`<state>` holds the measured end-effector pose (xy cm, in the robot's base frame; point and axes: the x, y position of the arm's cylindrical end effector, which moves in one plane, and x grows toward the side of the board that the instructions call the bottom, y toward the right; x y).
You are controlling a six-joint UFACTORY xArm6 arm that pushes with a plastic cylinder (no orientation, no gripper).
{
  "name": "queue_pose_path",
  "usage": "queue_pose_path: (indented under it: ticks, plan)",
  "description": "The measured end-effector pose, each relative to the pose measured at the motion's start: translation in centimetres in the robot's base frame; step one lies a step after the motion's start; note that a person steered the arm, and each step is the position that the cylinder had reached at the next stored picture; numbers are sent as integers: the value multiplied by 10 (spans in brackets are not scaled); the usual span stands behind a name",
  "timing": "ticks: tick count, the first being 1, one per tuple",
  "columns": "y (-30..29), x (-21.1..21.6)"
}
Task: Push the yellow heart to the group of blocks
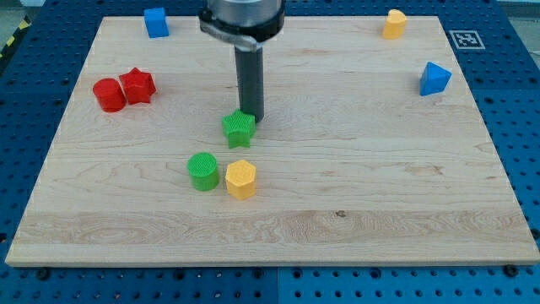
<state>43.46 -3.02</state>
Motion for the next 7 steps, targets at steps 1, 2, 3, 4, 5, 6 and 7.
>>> queue_pose_path:
  ticks: [1,2,3,4,5,6,7]
  plan:
    - [-2,26]
    - [-9,-1]
    - [12,-72]
    - [51,-132]
    - [101,-186]
    - [156,-237]
    - [170,-243]
